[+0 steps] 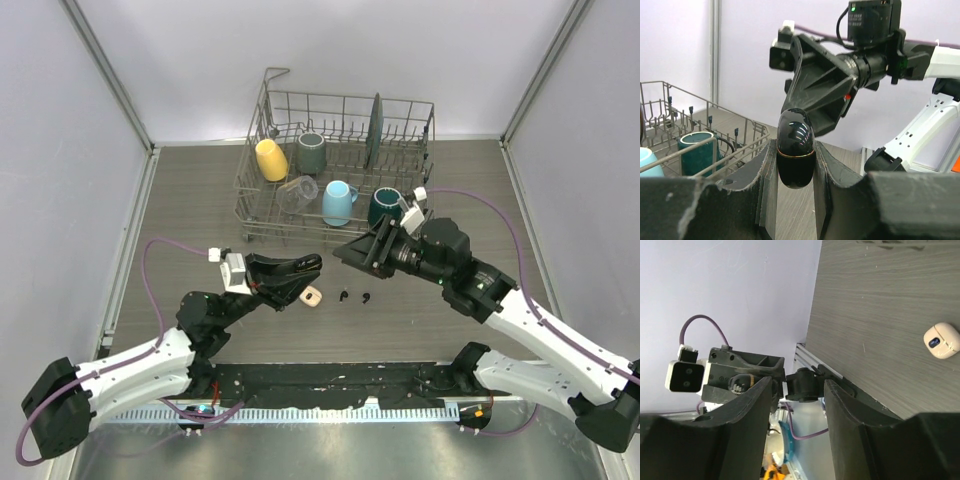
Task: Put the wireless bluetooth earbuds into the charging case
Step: Open the charging case.
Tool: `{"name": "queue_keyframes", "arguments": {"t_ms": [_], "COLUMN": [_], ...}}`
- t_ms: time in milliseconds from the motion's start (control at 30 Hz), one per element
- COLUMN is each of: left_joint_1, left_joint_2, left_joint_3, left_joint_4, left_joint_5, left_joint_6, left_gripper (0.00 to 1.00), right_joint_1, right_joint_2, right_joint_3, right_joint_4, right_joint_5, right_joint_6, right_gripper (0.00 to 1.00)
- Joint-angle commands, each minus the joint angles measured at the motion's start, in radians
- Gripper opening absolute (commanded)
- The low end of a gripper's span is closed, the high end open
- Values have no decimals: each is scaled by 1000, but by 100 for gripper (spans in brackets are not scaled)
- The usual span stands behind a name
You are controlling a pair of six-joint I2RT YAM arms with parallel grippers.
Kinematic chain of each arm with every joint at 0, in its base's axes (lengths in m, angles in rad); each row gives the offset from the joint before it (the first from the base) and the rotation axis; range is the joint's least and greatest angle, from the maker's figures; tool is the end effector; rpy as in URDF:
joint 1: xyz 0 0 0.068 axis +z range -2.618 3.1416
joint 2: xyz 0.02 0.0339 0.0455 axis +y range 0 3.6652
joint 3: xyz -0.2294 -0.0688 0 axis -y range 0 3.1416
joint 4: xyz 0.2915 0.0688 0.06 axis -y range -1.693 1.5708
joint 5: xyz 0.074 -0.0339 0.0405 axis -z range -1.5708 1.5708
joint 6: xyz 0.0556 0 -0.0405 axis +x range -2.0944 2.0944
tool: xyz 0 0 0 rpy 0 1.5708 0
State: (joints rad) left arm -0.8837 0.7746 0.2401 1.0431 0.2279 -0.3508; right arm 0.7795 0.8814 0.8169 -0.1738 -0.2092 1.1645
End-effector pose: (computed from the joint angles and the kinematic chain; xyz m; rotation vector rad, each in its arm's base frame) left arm 0.1485 -0.2008 0.2395 0.5128 1.0379 -1.2257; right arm 0.2007 0.2146 0.3013 0.2314 2.0921 1.4864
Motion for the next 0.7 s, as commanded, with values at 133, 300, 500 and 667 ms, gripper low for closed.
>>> {"name": "queue_keyframes", "arguments": {"t_ms": [133, 300, 500, 667], "left_joint_1": [-6, -6, -6, -6], "left_joint_2": [23, 35, 54, 64], "left_joint_3": [47, 57, 71, 79], "left_joint_4": [43, 41, 41, 41], "left_joint_5": [-7, -7, -6, 7], "left_joint_6": [29, 29, 30, 26], "left_gripper": [0, 0, 0, 0], "right_joint_1": [30, 55, 87, 92], "right_joint_2": [41, 82, 103, 108], "right_joint_3": [191, 225, 237, 241], "right_joint_4": [-85, -131, -150, -156], "right_joint_5": [-38, -29, -32, -32], "right_joint_6": [-229, -253, -279, -289], "right_gripper": [51, 52, 52, 52]}}
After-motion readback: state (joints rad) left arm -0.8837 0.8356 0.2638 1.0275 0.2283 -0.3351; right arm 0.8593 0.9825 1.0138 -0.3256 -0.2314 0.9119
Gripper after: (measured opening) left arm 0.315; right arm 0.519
